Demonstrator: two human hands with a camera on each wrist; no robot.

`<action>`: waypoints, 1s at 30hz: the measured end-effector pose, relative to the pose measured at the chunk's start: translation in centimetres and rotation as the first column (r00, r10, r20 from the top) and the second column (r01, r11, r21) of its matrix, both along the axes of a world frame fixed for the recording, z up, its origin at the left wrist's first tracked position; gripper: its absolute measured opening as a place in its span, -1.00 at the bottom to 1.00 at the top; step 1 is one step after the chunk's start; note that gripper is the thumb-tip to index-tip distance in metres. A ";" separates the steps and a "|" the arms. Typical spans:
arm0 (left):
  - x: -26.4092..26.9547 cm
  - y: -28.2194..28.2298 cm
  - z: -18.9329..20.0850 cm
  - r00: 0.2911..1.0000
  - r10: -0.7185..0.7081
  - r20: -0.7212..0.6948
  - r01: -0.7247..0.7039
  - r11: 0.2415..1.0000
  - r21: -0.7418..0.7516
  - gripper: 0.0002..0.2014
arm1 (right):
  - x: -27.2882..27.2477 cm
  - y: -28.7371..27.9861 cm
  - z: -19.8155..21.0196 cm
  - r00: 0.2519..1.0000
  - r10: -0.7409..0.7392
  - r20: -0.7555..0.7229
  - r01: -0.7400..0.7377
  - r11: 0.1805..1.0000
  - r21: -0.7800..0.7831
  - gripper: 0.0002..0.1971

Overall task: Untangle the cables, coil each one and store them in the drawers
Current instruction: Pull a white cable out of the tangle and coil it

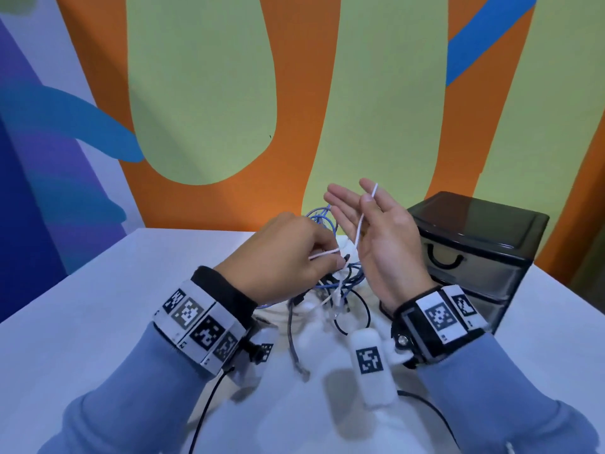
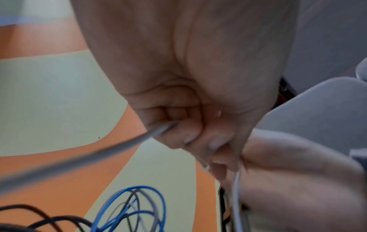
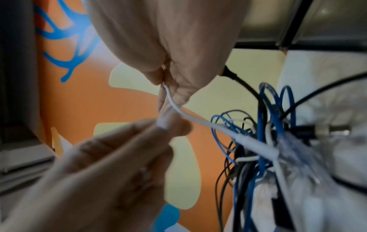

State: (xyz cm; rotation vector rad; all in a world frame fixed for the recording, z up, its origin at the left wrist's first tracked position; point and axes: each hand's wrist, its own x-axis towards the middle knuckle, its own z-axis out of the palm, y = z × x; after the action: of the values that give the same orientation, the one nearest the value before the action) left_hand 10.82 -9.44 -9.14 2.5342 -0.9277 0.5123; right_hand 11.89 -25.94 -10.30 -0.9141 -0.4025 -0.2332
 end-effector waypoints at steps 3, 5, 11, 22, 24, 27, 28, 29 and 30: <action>-0.6 0.5 0.9 0.995 -0.090 -0.051 0.079 0.979 -0.188 -0.75 | 0.3 0.0 -0.3 0.997 -0.074 0.006 0.074 0.981 -0.179 -0.59; -0.8 1.0 1.2 0.979 -0.167 -0.113 0.122 0.937 -0.327 -0.80 | 0.1 0.1 -0.4 0.996 -0.085 -0.006 0.078 0.946 -0.315 -0.62; 0.0 2.6 1.7 0.949 -0.251 -0.192 0.033 0.684 -0.729 -0.81 | -0.3 0.3 -0.6 0.999 0.025 -0.047 -0.046 0.857 -0.514 -0.68; 1.3 4.6 1.6 0.939 -0.323 -0.120 0.041 0.452 -0.891 -0.72 | -0.6 -0.3 -0.2 0.932 0.282 -0.227 -0.356 0.822 -0.445 -0.63; 1.4 4.4 1.5 0.955 -0.283 -0.090 0.054 0.463 -0.885 -0.76 | -1.0 -0.2 -0.1 0.913 0.332 -0.238 -0.406 0.806 -0.432 -0.67; 1.5 3.7 1.2 0.980 -0.193 -0.038 0.069 0.516 -0.854 -0.88 | -1.5 -0.2 0.2 0.877 0.416 -0.240 -0.476 0.816 -0.327 -0.70; 1.6 3.5 1.1 0.986 -0.164 -0.035 0.063 0.552 -0.832 -0.93 | -1.5 -0.2 0.3 0.875 0.430 -0.224 -0.481 0.829 -0.287 -0.70; 1.7 3.3 1.0 0.989 -0.141 -0.045 0.049 0.596 -0.801 -0.96 | -1.5 -0.3 0.4 0.879 0.432 -0.200 -0.472 0.845 -0.251 -0.69; 1.7 3.1 0.8 0.990 -0.122 -0.070 0.025 0.643 -0.765 -0.95 | -1.4 -0.4 0.5 0.886 0.429 -0.176 -0.460 0.860 -0.221 -0.66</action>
State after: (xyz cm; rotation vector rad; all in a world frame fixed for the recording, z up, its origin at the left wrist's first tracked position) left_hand 12.54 -6.34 -8.37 1.7106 -0.5786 0.5706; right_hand 10.44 -26.34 -9.83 -1.0560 -0.5285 0.3086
